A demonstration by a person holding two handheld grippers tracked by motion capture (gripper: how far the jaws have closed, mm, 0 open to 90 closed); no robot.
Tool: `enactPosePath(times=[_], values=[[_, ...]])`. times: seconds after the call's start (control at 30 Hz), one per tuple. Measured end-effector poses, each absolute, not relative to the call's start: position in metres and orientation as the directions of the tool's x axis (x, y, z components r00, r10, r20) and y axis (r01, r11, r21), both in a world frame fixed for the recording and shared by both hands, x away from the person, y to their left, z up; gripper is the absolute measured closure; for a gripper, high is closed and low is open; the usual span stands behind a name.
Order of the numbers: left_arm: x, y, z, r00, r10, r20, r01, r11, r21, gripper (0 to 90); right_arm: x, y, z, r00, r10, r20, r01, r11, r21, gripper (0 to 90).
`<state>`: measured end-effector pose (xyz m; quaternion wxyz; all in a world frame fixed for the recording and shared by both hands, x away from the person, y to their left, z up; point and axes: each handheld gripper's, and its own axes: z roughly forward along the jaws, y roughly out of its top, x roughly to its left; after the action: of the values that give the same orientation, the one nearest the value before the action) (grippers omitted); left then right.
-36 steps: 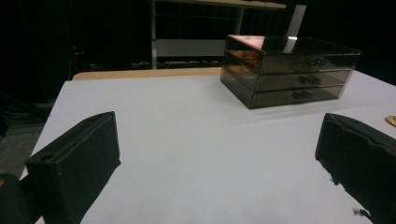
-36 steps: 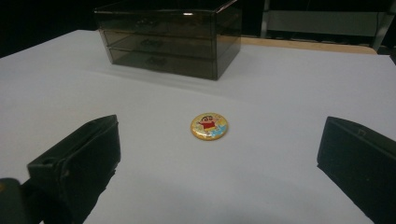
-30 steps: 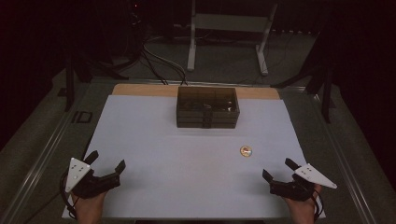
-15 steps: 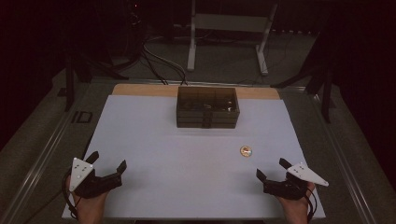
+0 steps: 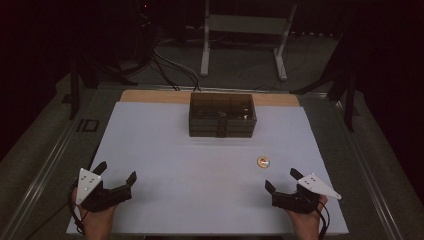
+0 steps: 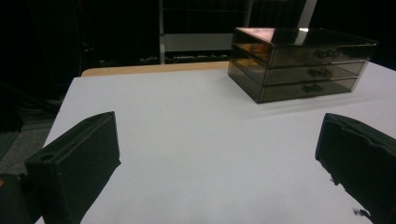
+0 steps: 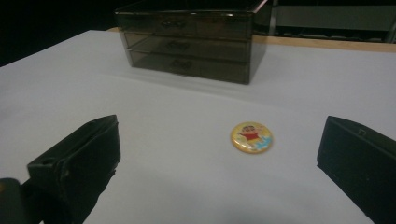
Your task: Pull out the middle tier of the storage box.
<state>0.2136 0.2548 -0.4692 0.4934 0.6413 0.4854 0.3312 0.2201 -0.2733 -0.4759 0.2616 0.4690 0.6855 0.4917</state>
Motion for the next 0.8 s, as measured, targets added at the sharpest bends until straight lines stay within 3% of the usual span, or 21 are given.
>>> enactPosePath(times=[0.8], values=[[0.214, 0.254, -0.47, 0.293, 0.954, -0.064, 0.305, -0.03, 0.952, 1.1, 0.243, -0.236, -0.47, -0.425, 0.901, 0.085, 0.381, 0.093, 0.92, 0.0]])
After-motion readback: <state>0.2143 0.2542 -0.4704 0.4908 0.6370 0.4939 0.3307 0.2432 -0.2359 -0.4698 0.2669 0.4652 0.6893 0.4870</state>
